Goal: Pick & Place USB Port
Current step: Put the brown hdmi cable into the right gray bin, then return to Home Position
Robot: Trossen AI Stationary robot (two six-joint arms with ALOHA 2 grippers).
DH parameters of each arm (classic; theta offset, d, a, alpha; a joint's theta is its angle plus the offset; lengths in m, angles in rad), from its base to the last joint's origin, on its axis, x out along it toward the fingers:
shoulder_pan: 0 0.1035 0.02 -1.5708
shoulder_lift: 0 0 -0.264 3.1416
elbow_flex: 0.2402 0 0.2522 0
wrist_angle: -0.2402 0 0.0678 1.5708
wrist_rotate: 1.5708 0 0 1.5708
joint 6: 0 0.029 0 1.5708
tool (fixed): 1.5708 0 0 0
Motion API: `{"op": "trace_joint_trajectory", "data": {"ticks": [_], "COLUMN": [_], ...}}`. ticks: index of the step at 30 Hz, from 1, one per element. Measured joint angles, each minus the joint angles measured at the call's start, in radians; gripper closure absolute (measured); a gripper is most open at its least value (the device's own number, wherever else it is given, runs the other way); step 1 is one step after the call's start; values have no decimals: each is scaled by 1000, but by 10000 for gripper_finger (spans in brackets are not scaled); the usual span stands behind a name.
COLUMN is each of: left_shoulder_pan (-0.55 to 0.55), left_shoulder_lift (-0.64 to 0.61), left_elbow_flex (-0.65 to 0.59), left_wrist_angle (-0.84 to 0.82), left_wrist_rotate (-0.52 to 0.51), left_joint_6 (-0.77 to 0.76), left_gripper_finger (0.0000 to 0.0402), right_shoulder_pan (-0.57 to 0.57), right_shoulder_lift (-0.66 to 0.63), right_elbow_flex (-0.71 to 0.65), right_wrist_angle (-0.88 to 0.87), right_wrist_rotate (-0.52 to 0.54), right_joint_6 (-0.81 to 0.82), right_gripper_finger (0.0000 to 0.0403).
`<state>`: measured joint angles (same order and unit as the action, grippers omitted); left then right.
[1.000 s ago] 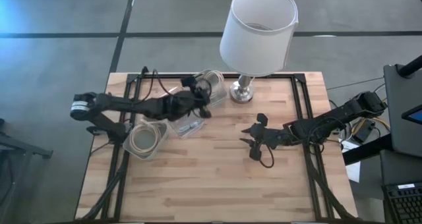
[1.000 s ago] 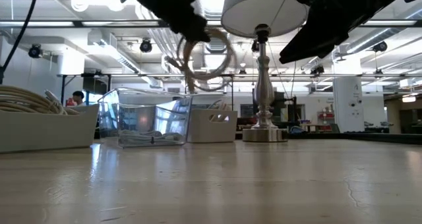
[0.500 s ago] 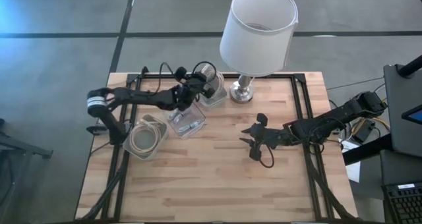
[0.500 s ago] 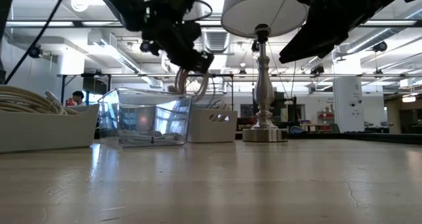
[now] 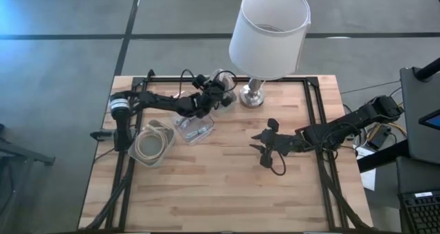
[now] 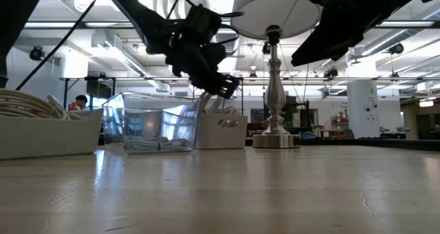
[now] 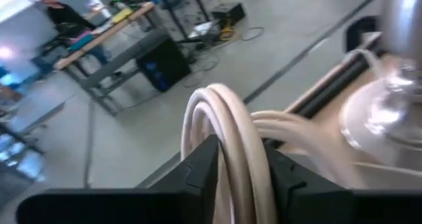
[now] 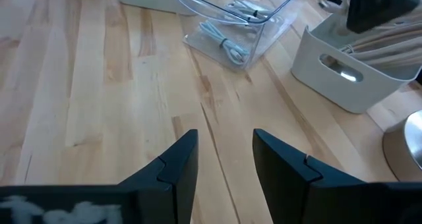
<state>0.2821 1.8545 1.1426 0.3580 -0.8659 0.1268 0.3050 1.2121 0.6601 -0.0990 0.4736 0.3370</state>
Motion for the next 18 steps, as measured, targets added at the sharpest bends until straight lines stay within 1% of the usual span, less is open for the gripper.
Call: {"op": "trace_joint_trajectory", "data": {"ticks": [2,4,11,15,18], "left_shoulder_pan": [-1,-2,-4,-14,-29], "left_shoulder_lift": [14,17,-2,-19,-32], "left_elbow_flex": [20,36,102,134,148], "left_wrist_angle": [-9,-28,-209,-262,-263], "left_wrist_rotate": [45,69,83,172,260], "left_joint_6": [-1,-2,-54,-89,-91], "left_gripper_finger": [309,296,237,207,194], "right_shoulder_pan": [0,0,0,0,0], "right_shoulder_lift": [0,0,0,0,0], "right_elbow_flex": [0,0,0,0,0], "right_wrist_angle": [0,0,-1,-1,0], "right_wrist_rotate": [0,-2,-3,-3,-3], "right_joint_6": [0,0,0,0,0], "right_gripper_finger": [266,269,267,263,261]}}
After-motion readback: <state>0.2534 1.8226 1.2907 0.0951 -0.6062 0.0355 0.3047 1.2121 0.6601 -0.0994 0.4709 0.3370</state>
